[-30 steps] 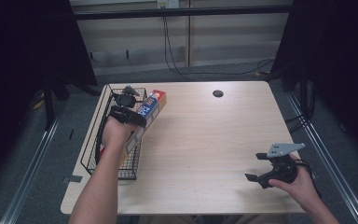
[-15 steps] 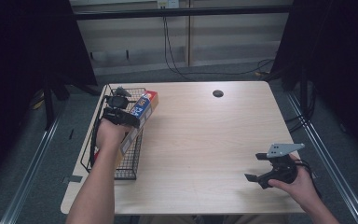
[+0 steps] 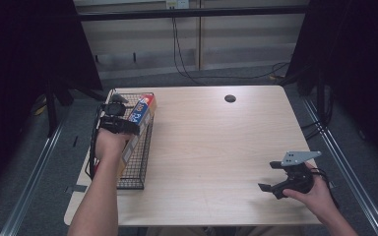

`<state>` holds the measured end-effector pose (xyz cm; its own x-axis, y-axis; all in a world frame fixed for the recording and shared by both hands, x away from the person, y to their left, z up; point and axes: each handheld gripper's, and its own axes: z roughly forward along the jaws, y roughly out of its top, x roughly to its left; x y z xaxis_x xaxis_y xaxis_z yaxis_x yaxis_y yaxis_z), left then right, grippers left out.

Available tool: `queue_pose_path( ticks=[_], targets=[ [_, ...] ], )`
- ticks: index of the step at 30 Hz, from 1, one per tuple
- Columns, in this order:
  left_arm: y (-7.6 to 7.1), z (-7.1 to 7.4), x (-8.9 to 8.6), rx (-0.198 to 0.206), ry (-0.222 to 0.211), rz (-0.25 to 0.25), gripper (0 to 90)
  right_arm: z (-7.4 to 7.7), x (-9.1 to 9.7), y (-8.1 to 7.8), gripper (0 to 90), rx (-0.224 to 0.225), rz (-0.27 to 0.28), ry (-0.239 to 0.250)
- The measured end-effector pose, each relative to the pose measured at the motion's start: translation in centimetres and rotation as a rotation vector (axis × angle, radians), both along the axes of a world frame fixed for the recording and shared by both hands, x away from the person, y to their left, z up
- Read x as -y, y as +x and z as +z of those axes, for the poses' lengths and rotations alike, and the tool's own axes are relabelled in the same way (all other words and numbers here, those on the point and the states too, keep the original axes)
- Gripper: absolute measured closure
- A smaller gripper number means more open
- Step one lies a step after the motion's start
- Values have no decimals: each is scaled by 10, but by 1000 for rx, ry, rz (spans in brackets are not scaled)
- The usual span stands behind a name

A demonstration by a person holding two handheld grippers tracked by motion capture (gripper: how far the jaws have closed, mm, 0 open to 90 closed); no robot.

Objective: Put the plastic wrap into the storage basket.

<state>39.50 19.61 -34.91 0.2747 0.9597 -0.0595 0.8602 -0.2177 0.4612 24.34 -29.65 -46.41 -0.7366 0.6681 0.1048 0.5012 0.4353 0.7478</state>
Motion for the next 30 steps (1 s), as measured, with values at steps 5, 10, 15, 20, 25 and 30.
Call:
queue_pose_path(
  ticks=[5,10,15,20,25,30],
  targets=[
    [-1,4,-1,22,6,19,437,1,0,0,66,1,-3,-2],
    [-2,6,-2,22,18,39,437,1,0,0,66,3,-2,-2],
    [-2,4,-4,23,22,63,437,1,0,-1,65,1,-2,-1],
    [-3,3,-8,23,26,76,436,1,0,-1,66,1,1,2],
    [-4,0,-12,22,27,99,436,1,0,-1,66,-2,2,1],
    [-5,-1,-14,18,28,105,436,1,0,-1,66,-2,2,3]
  ],
)
